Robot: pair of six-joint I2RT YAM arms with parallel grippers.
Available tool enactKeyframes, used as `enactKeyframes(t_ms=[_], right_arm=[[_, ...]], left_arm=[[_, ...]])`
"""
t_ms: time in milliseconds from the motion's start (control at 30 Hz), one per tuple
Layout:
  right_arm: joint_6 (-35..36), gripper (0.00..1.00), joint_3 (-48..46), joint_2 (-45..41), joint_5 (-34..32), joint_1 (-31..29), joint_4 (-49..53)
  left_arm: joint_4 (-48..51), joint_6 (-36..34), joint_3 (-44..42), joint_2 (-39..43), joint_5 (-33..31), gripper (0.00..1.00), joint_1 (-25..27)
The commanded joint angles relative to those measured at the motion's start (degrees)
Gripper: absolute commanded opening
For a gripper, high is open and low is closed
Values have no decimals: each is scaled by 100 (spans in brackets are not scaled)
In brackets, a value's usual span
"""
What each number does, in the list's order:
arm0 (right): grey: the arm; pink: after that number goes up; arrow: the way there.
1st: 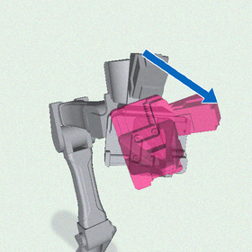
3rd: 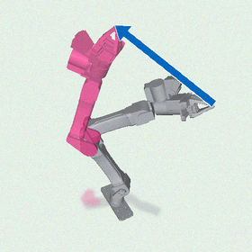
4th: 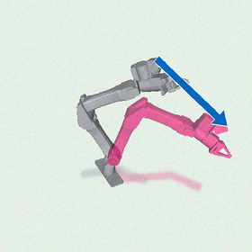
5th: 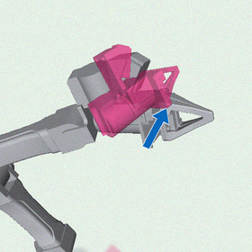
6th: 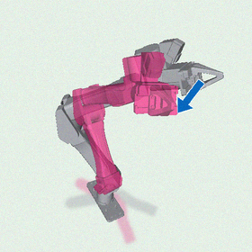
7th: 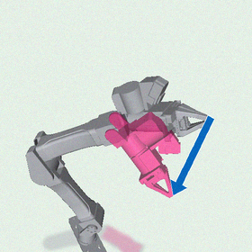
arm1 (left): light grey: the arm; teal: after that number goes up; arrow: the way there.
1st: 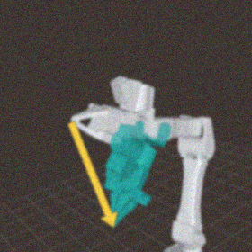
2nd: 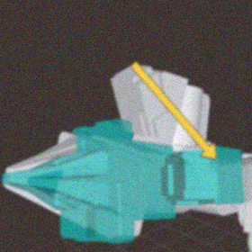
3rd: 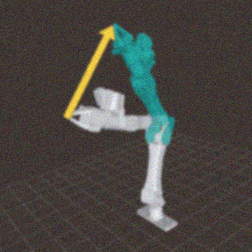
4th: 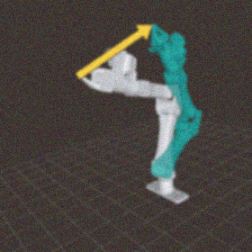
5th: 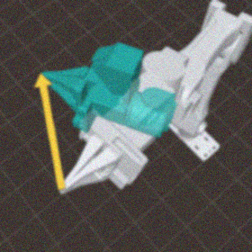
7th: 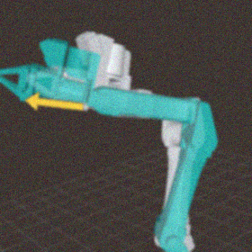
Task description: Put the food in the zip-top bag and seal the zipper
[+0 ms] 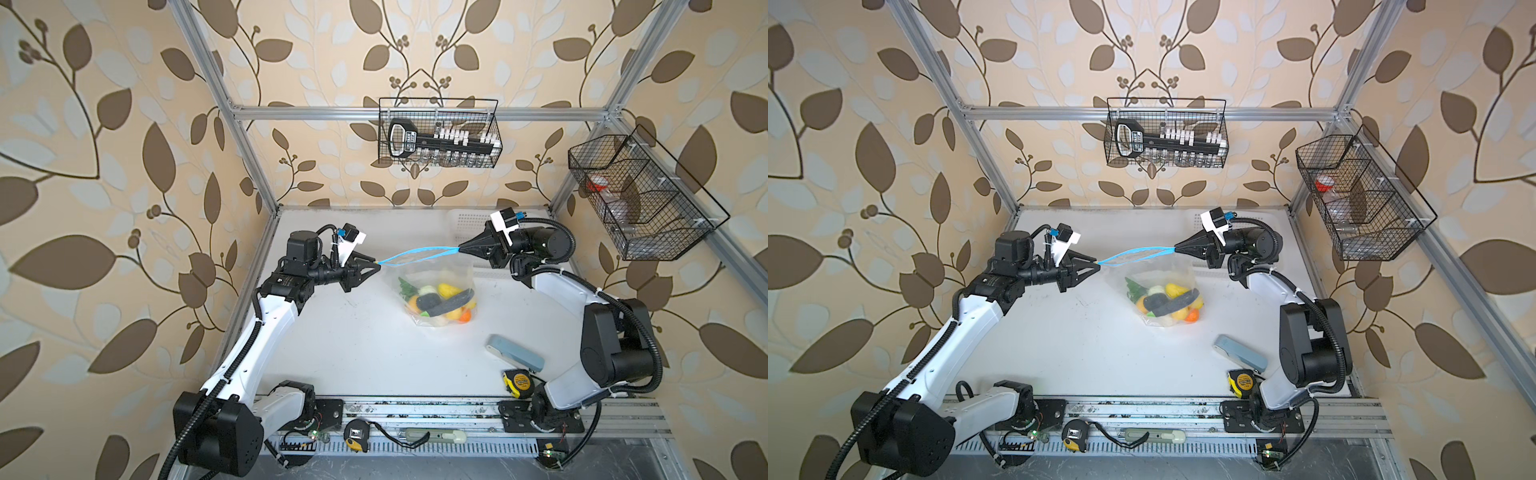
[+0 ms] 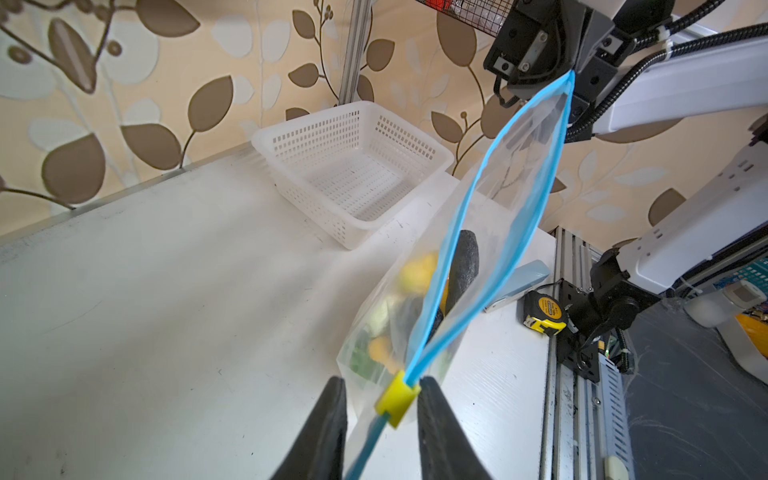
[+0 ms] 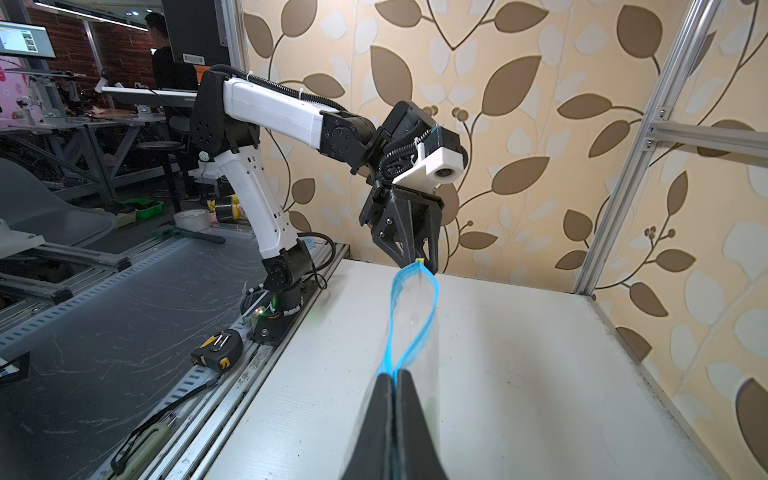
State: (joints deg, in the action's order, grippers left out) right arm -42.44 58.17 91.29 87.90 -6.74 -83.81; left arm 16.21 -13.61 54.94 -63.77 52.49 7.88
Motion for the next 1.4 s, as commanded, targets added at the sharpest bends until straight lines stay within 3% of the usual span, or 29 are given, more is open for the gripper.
enactKeyframes(t_ms=[0, 133, 367, 667, 1033, 1367], right_arm=[[-105, 0, 203, 60, 5, 33, -270], [-107, 0, 203, 66, -9, 41, -274], [-107, 0, 225, 74, -35, 60, -273], [-113, 0, 256, 109, -69, 94, -268], [-133, 0, 236, 109, -96, 122, -313], [-124, 0, 232, 123, -60, 121, -239]], left_arm=[[-32, -106, -86, 284, 144, 35, 3], [-47, -133, -150, 361, 68, 37, 4], [-6, -131, -128, 313, 111, 30, 3], [2, -142, -278, 486, -5, 33, 5], [187, -129, -20, 312, 59, 1, 3], [471, 5, 72, 534, -381, 0, 3]])
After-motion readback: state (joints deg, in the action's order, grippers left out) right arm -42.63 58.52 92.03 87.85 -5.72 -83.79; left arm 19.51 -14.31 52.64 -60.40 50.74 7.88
